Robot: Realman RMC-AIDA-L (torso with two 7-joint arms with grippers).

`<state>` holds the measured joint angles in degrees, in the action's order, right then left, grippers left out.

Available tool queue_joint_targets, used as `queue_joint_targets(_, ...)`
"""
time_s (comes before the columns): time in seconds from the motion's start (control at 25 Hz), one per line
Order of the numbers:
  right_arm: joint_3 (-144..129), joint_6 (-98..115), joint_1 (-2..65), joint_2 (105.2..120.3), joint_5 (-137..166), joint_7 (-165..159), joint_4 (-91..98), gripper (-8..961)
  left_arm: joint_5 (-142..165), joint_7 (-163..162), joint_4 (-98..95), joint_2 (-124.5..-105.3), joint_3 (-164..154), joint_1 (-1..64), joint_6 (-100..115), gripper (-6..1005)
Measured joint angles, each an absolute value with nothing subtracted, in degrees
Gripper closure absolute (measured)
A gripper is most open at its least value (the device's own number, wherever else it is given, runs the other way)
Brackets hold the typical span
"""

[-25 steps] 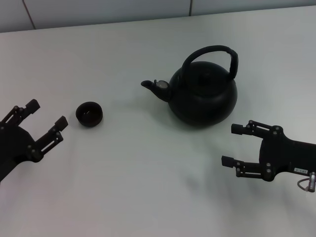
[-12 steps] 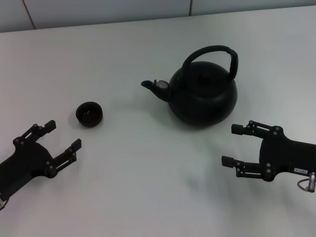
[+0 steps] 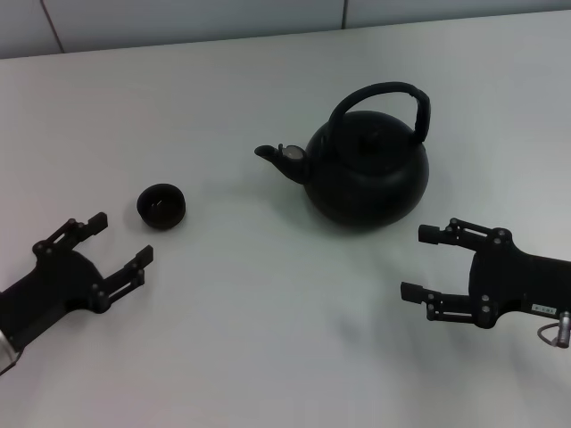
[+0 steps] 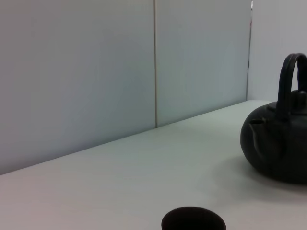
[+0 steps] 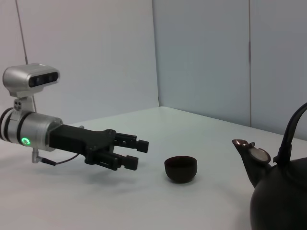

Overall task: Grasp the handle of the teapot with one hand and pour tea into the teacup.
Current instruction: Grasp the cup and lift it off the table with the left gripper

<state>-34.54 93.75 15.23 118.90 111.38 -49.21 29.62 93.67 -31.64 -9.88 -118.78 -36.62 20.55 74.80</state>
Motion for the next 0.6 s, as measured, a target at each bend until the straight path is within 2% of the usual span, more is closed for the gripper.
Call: queue_joint_targets(0.6, -34.5, 93.8, 15.4, 118.9, 111.3, -49.2, 29.6, 137, 93.7, -31.6, -6.3, -119.03, -36.7, 27.7, 66.5, 198)
